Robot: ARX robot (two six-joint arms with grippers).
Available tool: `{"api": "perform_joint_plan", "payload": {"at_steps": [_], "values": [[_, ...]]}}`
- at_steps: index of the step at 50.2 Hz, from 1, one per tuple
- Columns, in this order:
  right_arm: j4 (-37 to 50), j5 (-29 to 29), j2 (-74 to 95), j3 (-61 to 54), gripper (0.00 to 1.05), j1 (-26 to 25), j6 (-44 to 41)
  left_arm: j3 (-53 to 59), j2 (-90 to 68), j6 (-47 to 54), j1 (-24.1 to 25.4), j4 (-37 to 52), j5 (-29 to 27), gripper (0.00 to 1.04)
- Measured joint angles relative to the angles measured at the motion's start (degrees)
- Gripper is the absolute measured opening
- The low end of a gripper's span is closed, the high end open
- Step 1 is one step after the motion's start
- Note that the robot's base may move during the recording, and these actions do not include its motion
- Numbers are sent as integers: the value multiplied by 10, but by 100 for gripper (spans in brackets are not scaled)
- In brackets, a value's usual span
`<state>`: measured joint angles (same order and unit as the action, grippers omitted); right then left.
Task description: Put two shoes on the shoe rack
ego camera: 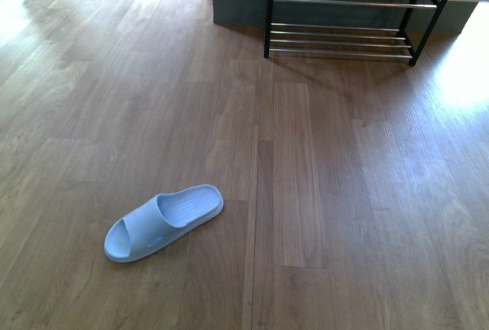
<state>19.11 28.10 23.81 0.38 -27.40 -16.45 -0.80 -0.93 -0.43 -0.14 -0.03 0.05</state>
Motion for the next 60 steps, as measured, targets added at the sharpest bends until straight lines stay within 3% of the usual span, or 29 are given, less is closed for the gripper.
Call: {"api": "perform_joint_plan", "payload": {"at_steps": [50, 52, 54, 57, 60], "values": [[0, 0, 0, 0, 2, 0, 0, -1, -2, -3, -1, -4, -3, 95], [0, 0, 0, 0, 2, 0, 0, -28, -34, -62, -7, -81, -39, 95], [0, 0, 0, 0, 2, 0, 0, -60, -91, -134, 6, -147, -28, 95], [0, 2, 0, 0, 2, 0, 0, -70, -168, -256, 34, -146, 2, 95], [0, 2, 0, 0, 2, 0, 0, -71, -251, -351, 48, -91, 17, 95]]}}
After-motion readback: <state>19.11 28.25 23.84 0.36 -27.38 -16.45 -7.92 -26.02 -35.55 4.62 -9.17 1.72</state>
